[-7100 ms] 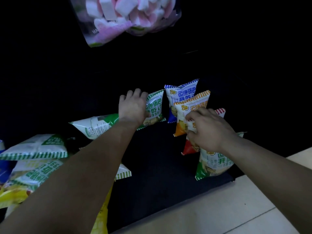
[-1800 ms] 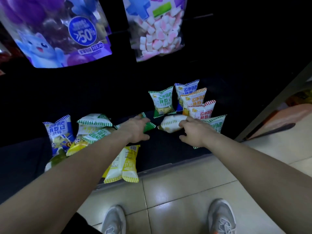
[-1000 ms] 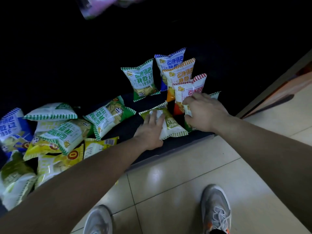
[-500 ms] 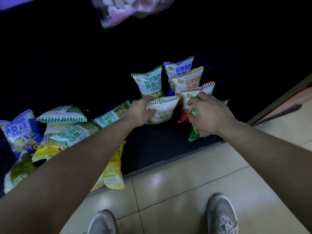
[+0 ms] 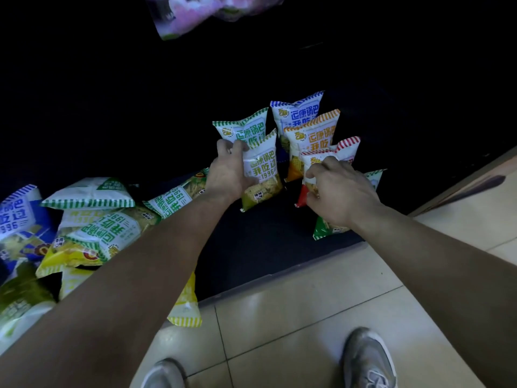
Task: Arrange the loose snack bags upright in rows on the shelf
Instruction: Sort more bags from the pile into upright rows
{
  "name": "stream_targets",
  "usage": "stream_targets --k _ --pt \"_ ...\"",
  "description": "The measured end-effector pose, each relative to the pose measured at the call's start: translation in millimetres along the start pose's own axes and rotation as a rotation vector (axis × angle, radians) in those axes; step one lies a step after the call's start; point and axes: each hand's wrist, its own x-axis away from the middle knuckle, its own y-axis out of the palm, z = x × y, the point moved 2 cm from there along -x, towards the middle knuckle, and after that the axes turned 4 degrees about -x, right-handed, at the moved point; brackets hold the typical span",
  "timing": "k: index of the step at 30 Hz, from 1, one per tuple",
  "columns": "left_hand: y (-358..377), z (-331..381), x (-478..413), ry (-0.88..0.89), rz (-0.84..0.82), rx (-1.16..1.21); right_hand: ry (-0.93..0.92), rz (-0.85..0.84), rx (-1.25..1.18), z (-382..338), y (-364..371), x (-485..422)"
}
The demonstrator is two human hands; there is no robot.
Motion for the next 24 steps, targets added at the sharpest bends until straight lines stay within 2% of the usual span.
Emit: stream_targets --k 7,24 --pt "4 5 -10 0.055 0.082 0.059 -0.002 0.016 -0.025 2 2 -1" --pt "1 9 -3 0.031 0.003 -0.09 -0.022 -0.014 -0.006 -4 1 7"
